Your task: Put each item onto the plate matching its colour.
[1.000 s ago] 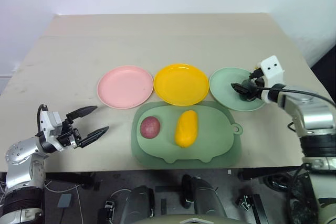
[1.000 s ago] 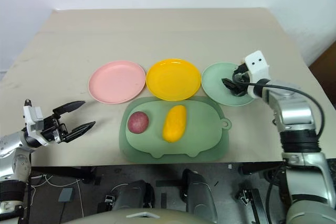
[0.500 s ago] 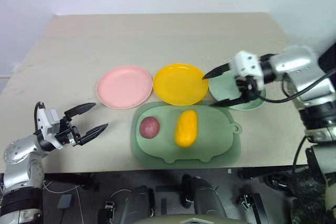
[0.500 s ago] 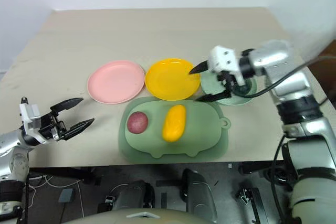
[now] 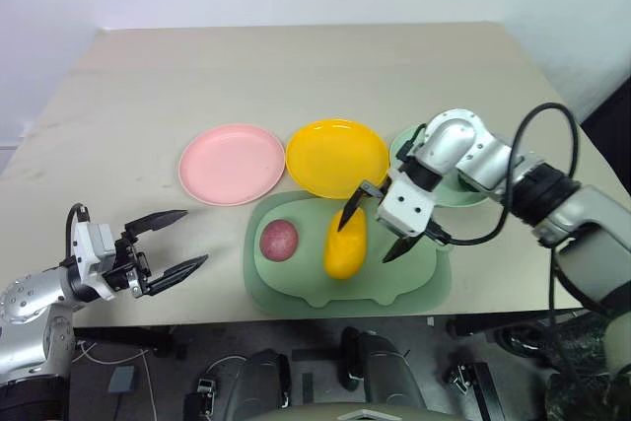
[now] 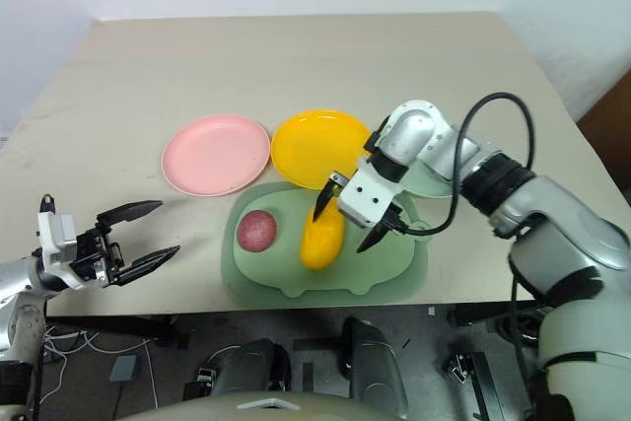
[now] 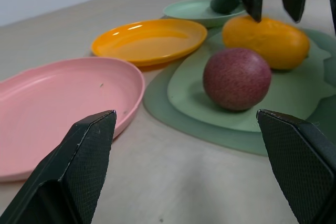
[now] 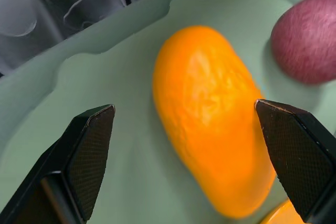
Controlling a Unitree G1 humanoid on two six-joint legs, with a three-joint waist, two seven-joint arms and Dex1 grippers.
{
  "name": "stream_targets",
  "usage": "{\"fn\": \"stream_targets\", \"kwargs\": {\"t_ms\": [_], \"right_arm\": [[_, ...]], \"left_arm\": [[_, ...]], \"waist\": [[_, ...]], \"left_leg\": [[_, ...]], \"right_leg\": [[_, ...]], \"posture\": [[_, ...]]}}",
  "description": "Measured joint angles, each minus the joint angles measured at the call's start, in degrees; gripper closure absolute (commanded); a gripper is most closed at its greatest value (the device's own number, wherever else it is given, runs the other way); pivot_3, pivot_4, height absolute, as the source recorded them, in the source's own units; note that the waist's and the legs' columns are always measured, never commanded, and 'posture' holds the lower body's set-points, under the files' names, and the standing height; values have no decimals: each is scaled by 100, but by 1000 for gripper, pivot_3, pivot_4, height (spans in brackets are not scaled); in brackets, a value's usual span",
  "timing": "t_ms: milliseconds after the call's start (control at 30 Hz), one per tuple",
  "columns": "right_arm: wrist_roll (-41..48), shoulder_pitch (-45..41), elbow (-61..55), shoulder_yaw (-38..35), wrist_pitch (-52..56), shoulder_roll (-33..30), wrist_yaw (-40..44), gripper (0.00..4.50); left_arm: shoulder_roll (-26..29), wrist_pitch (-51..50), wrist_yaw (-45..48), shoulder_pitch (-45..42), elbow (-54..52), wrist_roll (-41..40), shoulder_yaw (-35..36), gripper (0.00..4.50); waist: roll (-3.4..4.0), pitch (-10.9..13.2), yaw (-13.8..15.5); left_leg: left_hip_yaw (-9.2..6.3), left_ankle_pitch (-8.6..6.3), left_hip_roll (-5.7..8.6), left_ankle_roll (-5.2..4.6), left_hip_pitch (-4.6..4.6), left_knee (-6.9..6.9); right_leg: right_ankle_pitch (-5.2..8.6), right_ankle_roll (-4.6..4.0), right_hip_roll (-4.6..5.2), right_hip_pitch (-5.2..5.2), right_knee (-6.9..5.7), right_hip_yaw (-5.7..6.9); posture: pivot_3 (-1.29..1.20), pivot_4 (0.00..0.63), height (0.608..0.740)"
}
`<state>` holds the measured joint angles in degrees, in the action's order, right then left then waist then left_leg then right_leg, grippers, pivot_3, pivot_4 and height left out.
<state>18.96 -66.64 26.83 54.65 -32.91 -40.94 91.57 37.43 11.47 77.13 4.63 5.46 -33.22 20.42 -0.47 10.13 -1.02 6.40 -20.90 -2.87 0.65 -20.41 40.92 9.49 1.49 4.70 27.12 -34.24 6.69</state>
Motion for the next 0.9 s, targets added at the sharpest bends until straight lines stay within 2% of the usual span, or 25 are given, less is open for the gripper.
{"fn": "stream_targets", "kwargs": {"t_ms": [233, 500, 533, 633, 800, 900], "right_arm": [[-362, 73, 622, -105, -257, 739, 2, 24], [-727, 241, 936, -503, -298, 1094, 3, 24], [-796, 280, 978, -591, -297, 1140, 3, 380], [-943, 344, 1050, -797, -285, 1251, 28, 1073], [-947, 506, 899, -1032, -60, 1219, 38, 1128], [-367, 516, 440, -1032, 916, 913, 75, 1128]], "left_arm": [[-54, -5, -193, 364, -190, -9, 80, 0], [-73, 8, -283, 374, -236, -25, 81, 0], [-74, 10, -291, 369, -236, -25, 81, 0], [-75, 13, -300, 354, -234, -25, 81, 0], [-100, 16, -305, 263, -213, -25, 78, 0], [-110, 20, -297, 206, -199, -25, 71, 0]], "waist": [[0, 0, 53], [0, 0, 32], [0, 0, 36], [-1, 0, 39], [1, 0, 36], [5, 3, 36]], "left_leg": [[-7, 0, 1, -1, -4, 6], [-7, 0, 2, 0, -2, 5], [-7, 0, 2, 0, -2, 5], [-8, 0, 2, 0, -2, 5], [-9, 0, 2, 0, 1, 5], [-12, 0, 2, 1, -4, 5]], "right_leg": [[-1, 0, 11, -4, 1, 4], [-1, 0, 8, -4, -1, 5], [-1, 0, 8, -5, -1, 5], [-1, 0, 8, -6, -1, 6], [-1, 0, 8, -9, -1, 7], [-1, 0, 9, -5, -1, 6]], "posture": [[0, 150, 737], [0, 150, 737], [0, 150, 737], [0, 150, 737], [0, 150, 737], [0, 150, 737]]}}
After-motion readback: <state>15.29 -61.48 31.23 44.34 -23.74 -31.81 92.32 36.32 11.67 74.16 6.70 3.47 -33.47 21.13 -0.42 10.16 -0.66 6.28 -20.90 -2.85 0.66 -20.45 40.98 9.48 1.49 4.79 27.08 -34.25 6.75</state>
